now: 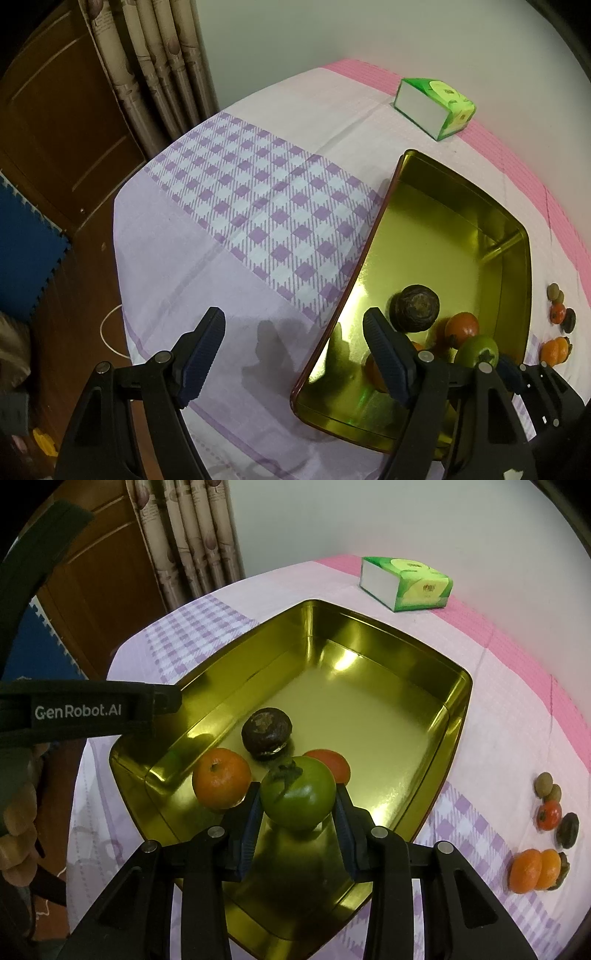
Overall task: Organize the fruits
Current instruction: 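Carry the green tomato into the tin tray and open the right tool, then move the right tool to the rough dark brown fruit and close on it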
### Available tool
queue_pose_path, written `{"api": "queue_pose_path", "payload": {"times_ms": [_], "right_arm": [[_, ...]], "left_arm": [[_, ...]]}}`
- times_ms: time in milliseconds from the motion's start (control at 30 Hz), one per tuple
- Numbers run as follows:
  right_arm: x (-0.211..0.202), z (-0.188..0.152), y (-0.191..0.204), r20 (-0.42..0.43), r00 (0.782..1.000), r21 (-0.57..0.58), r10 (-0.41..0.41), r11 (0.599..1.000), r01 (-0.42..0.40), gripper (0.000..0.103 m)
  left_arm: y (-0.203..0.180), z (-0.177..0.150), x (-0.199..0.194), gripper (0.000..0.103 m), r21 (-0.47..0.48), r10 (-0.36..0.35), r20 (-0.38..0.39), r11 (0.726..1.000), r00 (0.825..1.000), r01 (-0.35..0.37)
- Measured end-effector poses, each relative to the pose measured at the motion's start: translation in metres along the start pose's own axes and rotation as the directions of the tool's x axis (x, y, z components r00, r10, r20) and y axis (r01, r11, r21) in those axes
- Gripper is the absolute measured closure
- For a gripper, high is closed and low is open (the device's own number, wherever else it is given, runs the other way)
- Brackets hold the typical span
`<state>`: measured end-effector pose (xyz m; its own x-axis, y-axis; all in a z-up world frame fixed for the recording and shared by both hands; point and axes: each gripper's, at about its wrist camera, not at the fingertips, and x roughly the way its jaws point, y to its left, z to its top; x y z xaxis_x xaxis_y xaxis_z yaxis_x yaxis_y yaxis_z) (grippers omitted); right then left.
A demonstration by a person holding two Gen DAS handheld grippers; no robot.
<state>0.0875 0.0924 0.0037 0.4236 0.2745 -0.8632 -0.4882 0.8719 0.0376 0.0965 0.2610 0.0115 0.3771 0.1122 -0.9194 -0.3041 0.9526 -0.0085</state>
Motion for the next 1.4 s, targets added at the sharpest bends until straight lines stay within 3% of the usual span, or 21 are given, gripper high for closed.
{"api": "queue_pose_path", "payload": {"times_ms": [467, 967, 1233, 1400], "right_arm": [[0.004, -0.003, 0.004, -0.023, 1.000, 0.000, 0.016, 1.000, -0.016, 0.064], [-0.030, -0.002, -0.012, 0.078, 0.995, 0.081, 0.058, 0.995, -0.065, 0.063], [-0.068, -0.012, -0.052, 0.148, 0.989, 0.175, -0.008, 0.984, -0.019, 0.063], [-0.087, -0.028, -0.098, 0.150, 0.982, 0.250, -0.113, 0.965, 0.073, 0.063]], "left_arm": [[-0.002, -0.001, 0.003, 0.029, 0.011, 0.000, -0.014, 1.000, 1.000, 0.000], [-0.005, -0.001, -0.002, 0.029, 0.013, -0.008, 0.002, 1.000, 1.000, 0.008], [-0.007, -0.002, -0.001, 0.029, 0.022, -0.010, -0.003, 1.000, 1.000, 0.010], [-0.008, -0.002, 0.000, 0.028, 0.024, -0.007, -0.006, 1.000, 1.000, 0.008]]}}
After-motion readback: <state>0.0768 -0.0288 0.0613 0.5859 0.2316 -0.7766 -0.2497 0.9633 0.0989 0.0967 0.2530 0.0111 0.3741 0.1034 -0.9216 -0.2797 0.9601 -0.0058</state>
